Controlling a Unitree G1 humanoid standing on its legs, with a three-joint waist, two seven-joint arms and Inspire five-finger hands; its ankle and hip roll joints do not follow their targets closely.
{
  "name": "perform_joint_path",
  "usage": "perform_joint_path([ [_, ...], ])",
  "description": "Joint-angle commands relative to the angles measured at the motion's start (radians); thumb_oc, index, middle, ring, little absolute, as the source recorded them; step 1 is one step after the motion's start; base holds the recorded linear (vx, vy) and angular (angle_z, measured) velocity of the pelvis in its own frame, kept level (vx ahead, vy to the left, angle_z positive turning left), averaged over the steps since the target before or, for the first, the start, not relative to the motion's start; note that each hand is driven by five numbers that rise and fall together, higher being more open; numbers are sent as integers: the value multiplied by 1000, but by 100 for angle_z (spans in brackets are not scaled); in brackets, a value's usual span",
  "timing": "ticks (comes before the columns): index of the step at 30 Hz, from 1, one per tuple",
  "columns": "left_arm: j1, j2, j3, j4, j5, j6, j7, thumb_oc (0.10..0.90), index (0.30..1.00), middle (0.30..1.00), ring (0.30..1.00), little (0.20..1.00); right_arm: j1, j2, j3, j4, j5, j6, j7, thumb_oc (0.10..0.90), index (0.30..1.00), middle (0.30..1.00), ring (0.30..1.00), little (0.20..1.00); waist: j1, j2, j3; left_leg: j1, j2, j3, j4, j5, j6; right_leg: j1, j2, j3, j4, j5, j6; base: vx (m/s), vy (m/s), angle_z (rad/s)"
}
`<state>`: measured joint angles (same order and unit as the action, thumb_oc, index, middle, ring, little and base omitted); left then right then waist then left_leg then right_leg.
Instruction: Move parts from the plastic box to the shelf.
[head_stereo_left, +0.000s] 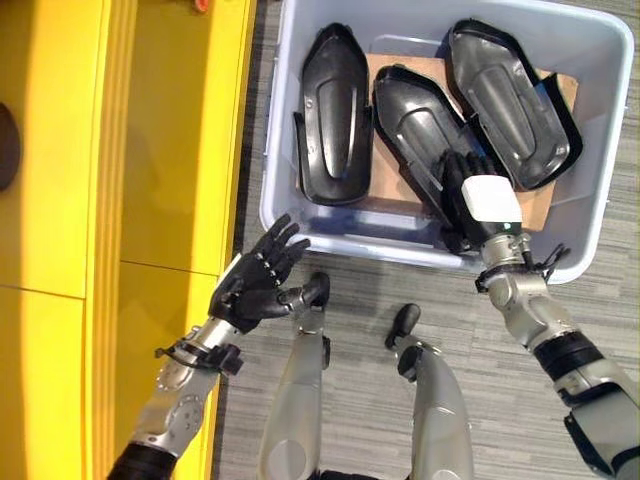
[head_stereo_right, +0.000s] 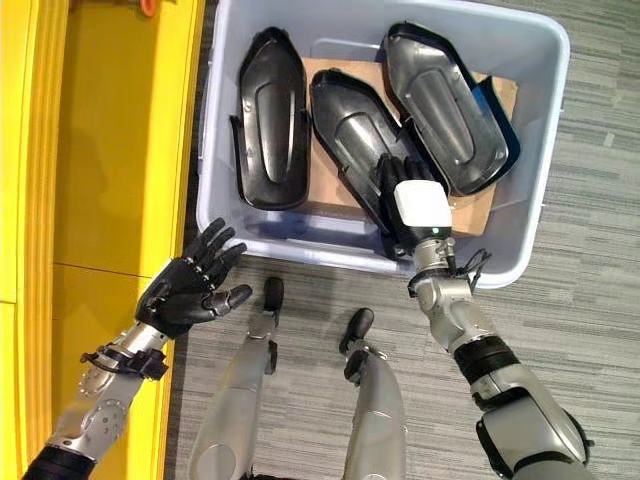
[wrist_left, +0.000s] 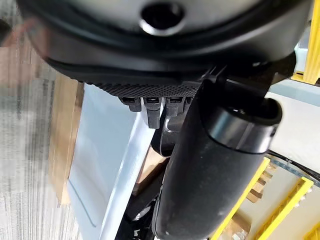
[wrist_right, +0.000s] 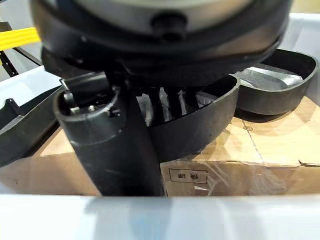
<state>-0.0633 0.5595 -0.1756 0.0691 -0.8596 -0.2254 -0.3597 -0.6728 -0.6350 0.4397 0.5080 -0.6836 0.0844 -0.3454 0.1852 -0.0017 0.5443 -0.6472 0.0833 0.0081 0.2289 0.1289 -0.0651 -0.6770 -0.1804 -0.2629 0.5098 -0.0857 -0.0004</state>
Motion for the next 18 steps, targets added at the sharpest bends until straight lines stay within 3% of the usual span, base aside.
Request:
perform_joint_path([
  [1, -35, -57, -17, -106, -32, -87, -22, 900, 1000, 1000, 1000, 1000, -47, -98, 56, 1, -117, -27, 4, 900, 1000, 1000, 1000, 1000, -29, 69, -24, 18, -27, 37, -27, -60, 40, 48, 65, 6, -25, -40, 36, -34, -6, -3],
  [4, -43, -59, -23, -97, -30, -88, -28, 900, 1000, 1000, 1000, 1000, -75, -104, 88, 27, -149, -27, 7, 900, 1000, 1000, 1000, 1000, -25, 71, -24, 14, -27, 35, -27, -57, 39, 45, 64, 4, -25, -39, 36, 11, -8, 0],
  [6, -47, -54, -36, -82, -30, -87, -42, 900, 1000, 1000, 1000, 1000, -149, -126, 174, 115, -244, -52, 11, 900, 1000, 1000, 1000, 1000, -10, 74, -24, 30, -34, 27, -28, -75, 32, 59, 60, 7, -18, -61, 45, 24, -38, -2],
  [11, -47, -35, -35, -81, -31, -76, -61, 900, 1000, 1000, 1000, 1000, -238, -170, 285, 190, -329, -81, 30, 900, 1000, 1000, 1000, 1000, 12, 69, -24, 18, -35, 18, -32, -69, 31, 54, 61, -9, -19, -59, 47, -19, -55, 4],
  [13, -44, -29, -32, -81, -30, -71, -69, 900, 1000, 1000, 1000, 1000, -260, -186, 333, 218, -379, -64, 50, 900, 1000, 1000, 1000, 1000, 21, 64, -24, 12, -33, 12, -36, -64, 30, 51, 63, -15, -19, -57, 46, -10, -56, 3],
  [18, -36, -12, -26, -82, -34, -64, -90, 900, 1000, 1000, 1000, 1000, -301, -206, 372, 248, -410, -92, 73, 900, 1000, 1000, 1000, 1000, 33, 55, -24, 6, -32, 5, -37, -60, 29, 49, 67, -23, -21, -54, 45, -2, -50, 1],
])
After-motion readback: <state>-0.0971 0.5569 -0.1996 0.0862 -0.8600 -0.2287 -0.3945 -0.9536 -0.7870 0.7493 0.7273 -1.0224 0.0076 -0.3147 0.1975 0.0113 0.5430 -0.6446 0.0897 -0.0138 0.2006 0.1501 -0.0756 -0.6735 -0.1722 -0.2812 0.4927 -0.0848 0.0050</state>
